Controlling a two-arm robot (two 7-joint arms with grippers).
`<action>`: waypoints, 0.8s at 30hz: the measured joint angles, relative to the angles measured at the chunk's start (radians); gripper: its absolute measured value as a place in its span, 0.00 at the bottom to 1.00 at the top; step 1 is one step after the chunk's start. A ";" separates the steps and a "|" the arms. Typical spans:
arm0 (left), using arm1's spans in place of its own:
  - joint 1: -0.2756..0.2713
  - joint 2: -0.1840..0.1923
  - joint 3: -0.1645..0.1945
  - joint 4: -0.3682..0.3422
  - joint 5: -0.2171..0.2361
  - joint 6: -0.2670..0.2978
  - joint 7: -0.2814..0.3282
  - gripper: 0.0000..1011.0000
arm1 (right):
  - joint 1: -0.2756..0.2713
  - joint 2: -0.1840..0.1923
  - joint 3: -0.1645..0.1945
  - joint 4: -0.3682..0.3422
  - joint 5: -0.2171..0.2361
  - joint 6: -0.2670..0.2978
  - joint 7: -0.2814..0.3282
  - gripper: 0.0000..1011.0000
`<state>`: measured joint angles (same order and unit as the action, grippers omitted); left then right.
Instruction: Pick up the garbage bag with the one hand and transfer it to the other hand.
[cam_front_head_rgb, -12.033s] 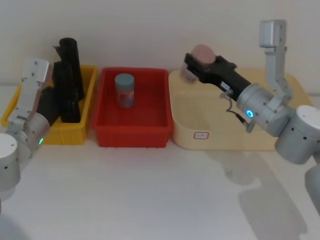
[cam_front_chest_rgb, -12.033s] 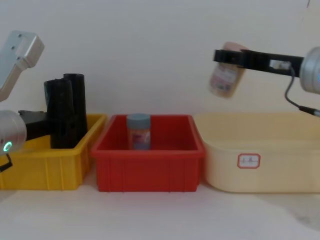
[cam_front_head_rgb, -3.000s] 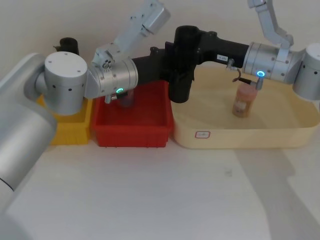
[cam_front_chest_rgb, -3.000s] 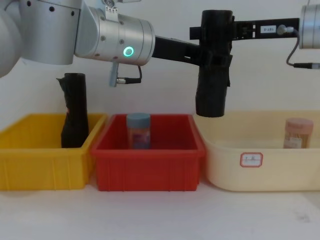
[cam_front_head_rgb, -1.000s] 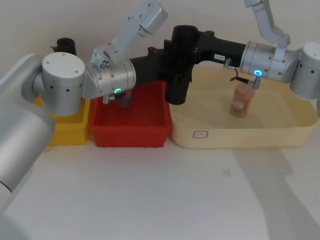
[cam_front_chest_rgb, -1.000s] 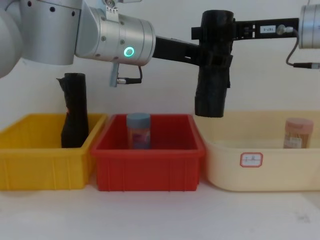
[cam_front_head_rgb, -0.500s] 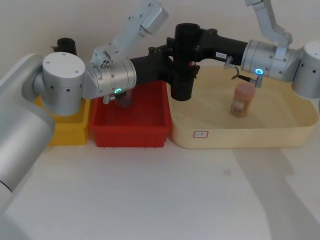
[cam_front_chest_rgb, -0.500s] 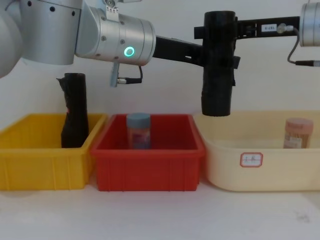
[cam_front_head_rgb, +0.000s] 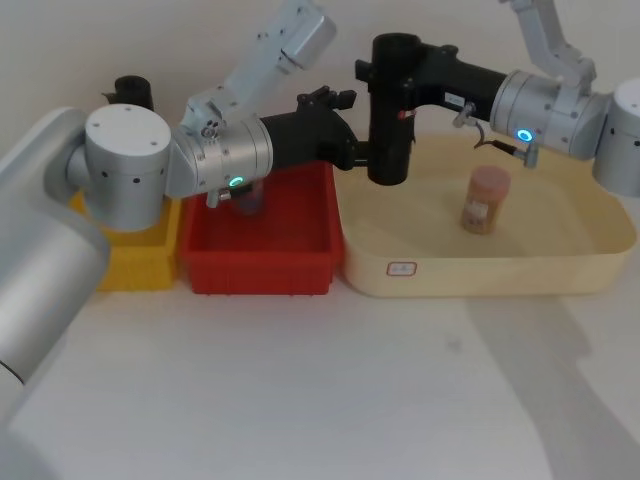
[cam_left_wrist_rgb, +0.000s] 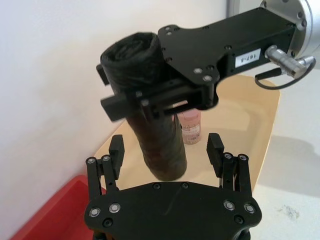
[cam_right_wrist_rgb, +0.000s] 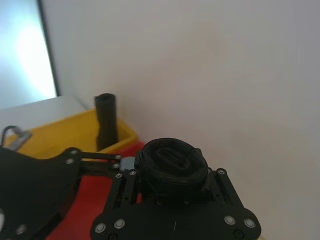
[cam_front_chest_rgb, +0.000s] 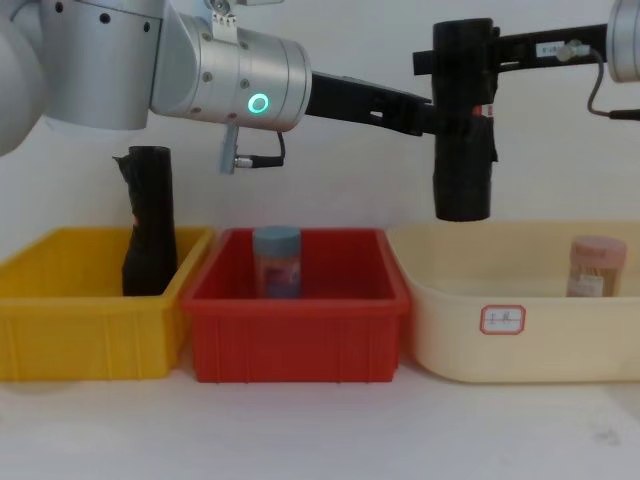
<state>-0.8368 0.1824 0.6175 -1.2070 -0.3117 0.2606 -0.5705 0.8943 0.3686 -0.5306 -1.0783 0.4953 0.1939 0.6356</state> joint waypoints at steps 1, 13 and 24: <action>0.000 0.000 0.000 0.000 0.000 0.000 0.000 0.99 | -0.002 0.001 0.001 -0.006 -0.004 0.004 -0.012 0.53; 0.000 0.000 0.000 0.000 0.000 0.000 0.001 0.99 | -0.033 0.005 0.023 -0.071 -0.063 0.066 -0.196 0.53; 0.000 0.000 0.000 0.000 0.000 0.000 0.000 0.99 | -0.050 -0.010 0.044 -0.099 -0.122 0.129 -0.367 0.83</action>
<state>-0.8368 0.1823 0.6175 -1.2070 -0.3116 0.2606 -0.5700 0.8440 0.3582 -0.4870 -1.1769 0.3734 0.3227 0.2686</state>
